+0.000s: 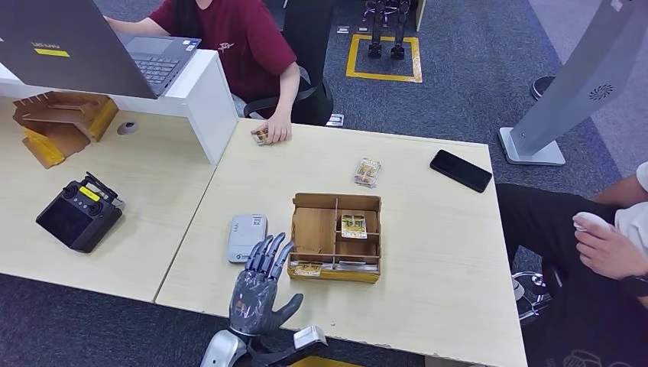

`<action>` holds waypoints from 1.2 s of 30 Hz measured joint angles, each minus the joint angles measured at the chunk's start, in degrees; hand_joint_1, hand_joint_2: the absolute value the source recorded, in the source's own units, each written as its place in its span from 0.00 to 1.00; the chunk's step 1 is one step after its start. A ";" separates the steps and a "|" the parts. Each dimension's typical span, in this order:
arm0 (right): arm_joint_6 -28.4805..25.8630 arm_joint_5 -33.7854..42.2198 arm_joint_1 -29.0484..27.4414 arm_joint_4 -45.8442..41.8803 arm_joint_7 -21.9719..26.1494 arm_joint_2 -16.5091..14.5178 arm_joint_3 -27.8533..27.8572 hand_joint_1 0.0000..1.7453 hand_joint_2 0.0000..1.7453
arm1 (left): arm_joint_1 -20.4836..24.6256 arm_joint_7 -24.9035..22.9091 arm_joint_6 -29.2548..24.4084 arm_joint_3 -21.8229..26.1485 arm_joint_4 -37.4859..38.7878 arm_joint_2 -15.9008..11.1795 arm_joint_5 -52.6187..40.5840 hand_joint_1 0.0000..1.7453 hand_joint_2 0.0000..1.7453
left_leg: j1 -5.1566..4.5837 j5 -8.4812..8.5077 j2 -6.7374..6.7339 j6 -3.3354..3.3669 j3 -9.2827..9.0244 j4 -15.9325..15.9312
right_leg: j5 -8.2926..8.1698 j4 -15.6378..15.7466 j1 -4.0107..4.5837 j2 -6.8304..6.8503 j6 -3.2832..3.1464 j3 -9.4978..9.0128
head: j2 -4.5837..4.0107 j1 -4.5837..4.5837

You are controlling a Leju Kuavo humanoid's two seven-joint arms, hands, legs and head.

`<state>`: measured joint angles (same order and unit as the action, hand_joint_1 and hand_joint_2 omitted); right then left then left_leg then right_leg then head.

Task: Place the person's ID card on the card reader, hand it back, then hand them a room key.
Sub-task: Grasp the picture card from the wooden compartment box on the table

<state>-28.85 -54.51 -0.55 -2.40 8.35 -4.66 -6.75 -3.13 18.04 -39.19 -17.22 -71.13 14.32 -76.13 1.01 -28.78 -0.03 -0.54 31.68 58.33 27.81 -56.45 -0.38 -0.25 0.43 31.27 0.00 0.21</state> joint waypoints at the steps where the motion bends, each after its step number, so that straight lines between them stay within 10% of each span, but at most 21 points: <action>1: 0.13 -0.02 -0.02 -0.13 -0.04 0.00 -0.04 0.00 0.00 | 0.09 0.09 0.00 0.32 0.11 0.20 0.06 0.00 1.00 | 0.00 0.00 0.00 0.00 0.00 0.00 | 0.00 0.00 0.00 0.00 0.00 0.00 | 0.00 0.00; 36: 2.69 -1.90 -0.61 -3.71 -1.65 0.37 -1.75 0.00 0.00 | 2.41 5.28 -0.02 7.60 3.72 2.36 -4.11 0.00 1.00 | 0.00 0.01 -0.02 0.00 -0.05 0.01 | -0.01 0.00 0.00 -0.04 0.00 0.00 | 0.00 0.01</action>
<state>-26.16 -56.41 -1.16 -6.11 6.70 -4.29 -8.50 -0.72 23.32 -39.21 -9.62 -67.42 16.68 -80.24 1.01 -28.77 -0.05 -0.53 31.64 58.34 27.81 -56.45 -0.37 -0.29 0.43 31.26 0.00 0.22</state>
